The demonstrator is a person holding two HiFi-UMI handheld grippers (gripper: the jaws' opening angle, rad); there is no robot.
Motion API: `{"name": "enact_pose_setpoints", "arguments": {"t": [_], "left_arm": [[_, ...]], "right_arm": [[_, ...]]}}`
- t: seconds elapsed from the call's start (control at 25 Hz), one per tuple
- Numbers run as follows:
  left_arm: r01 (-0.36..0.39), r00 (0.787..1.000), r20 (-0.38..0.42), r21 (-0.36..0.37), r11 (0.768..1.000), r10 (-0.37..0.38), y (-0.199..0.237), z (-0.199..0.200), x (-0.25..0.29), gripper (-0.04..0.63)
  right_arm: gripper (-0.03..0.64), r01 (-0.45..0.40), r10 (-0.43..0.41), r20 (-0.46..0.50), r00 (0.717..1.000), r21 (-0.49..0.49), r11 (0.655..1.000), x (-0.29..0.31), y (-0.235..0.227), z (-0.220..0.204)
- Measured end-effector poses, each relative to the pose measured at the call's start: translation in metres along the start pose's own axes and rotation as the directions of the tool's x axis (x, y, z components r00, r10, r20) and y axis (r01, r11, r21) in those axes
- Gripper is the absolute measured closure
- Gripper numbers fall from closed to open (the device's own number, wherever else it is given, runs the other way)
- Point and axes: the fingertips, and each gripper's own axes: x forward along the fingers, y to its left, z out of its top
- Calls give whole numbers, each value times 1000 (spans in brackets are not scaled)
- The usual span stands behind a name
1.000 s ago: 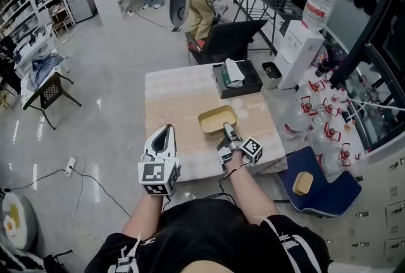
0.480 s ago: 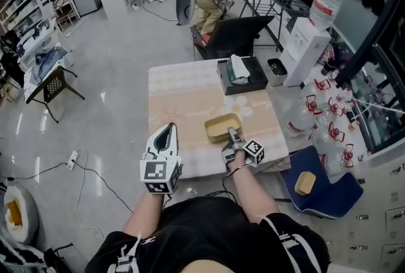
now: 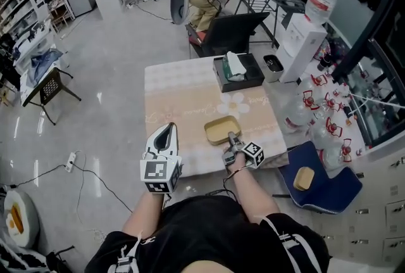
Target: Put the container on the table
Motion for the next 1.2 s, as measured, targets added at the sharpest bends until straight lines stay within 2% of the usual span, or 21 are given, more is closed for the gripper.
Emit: {"name": "enact_pose_setpoints", "arguments": {"t": [0.12, 0.2, 0.28, 0.32, 0.4, 0.48, 0.6, 0.64, 0.76, 0.8, 0.84, 0.88, 1.04, 1.2], "left_arm": [[18, 1000, 8, -2, 1000, -18, -6, 1, 0, 582], [30, 999, 12, -6, 1000, -30, -9, 2, -1, 582], [42, 999, 11, -9, 999, -42, -12, 2, -1, 581], [48, 999, 11, -11, 999, -47, -13, 2, 0, 582], [61, 998, 13, -14, 998, -61, -17, 3, 1, 581], [77, 997, 18, -15, 997, -77, -20, 5, 2, 582], [103, 994, 26, -12, 995, -102, -26, 7, 2, 581], [109, 994, 27, -12, 994, -109, -28, 8, 1, 581], [128, 991, 36, -14, 992, -127, -34, 11, -1, 582], [133, 990, 42, -15, 991, -132, -36, 13, -2, 581], [138, 989, 48, -15, 990, -137, -37, 14, -4, 581], [141, 989, 52, -14, 990, -140, -37, 15, -6, 582], [152, 987, 60, -14, 988, -151, -35, 17, -14, 581], [165, 985, 56, -15, 986, -164, -32, 15, -17, 581]], "right_arm": [[446, 44, -46, -11, 999, -95, 995, -8, -2, 3], [455, 64, -69, -21, 997, -192, 979, -16, 3, 7], [465, 78, -87, -14, 996, -325, 943, -27, 16, 13], [487, 84, -92, 1, 996, -402, 912, -34, 26, 18], [536, 95, -78, 54, 996, -571, 816, -49, 54, 27], [594, 93, -11, 120, 993, -704, 704, -66, 92, 34], [603, 42, 169, 174, 970, -806, 590, -98, 166, 30], [603, 39, 223, 188, 957, -840, 541, -109, 191, 26], [603, 65, 353, 202, 914, -929, 365, -143, 255, 8], [603, 75, 384, 202, 901, -944, 321, -153, 270, 2], [603, 85, 407, 204, 891, -953, 292, -162, 281, -4], [603, 95, 422, 209, 882, -957, 275, -170, 289, -9], [603, 129, 450, 233, 862, -960, 250, -198, 306, -28], [603, 176, 450, 243, 859, -967, 186, -203, 306, -43]]}}
